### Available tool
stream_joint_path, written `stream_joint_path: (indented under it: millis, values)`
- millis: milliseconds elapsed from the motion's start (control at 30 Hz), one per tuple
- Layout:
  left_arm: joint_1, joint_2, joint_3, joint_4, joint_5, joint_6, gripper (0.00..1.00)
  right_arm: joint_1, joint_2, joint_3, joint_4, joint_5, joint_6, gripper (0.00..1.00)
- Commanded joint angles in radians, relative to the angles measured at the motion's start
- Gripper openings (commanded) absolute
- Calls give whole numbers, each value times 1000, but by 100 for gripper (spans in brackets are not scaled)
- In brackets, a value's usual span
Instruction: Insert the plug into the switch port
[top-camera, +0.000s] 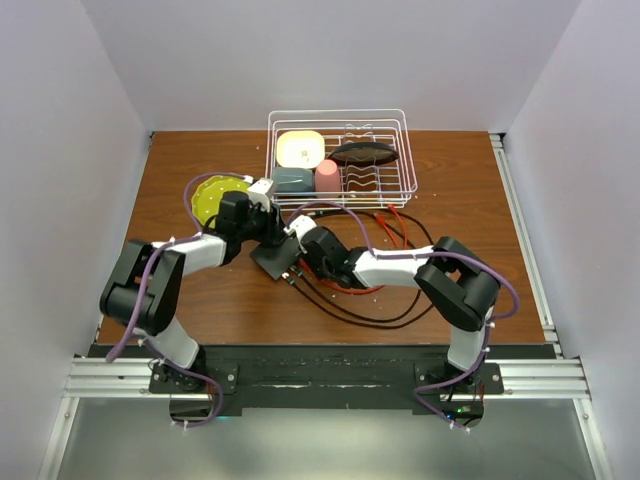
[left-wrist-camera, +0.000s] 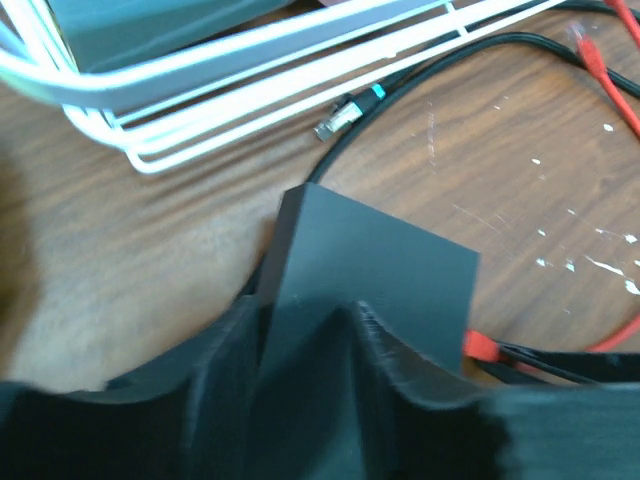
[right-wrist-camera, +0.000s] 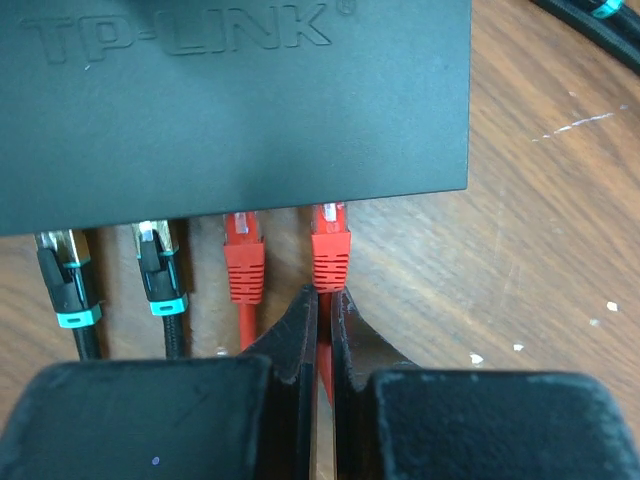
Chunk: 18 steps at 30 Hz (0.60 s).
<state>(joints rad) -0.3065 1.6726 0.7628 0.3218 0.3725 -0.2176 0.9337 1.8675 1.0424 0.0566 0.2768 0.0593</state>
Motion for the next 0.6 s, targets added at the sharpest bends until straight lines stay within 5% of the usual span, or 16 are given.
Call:
stream_joint_path:
  millis: [0, 67, 200, 400, 567]
  values:
    - [-89, -131, -45, -145, 82, -94, 57, 13, -57, -16, 285, -120, 56, 4]
    - [-85, -151, -46, -151, 43, -106, 66, 20, -71, -25, 258, -133, 54, 8]
    - [-79, -200, -45, -168, -47, -127, 71, 45, -96, -41, 226, -133, 53, 24]
    - [-71, -345, -63, -211, -199, -134, 80, 54, -195, -129, 219, -87, 83, 34]
    - [-69, -512, -62, -283, -342, -128, 89, 54, -287, -157, 186, -48, 105, 55]
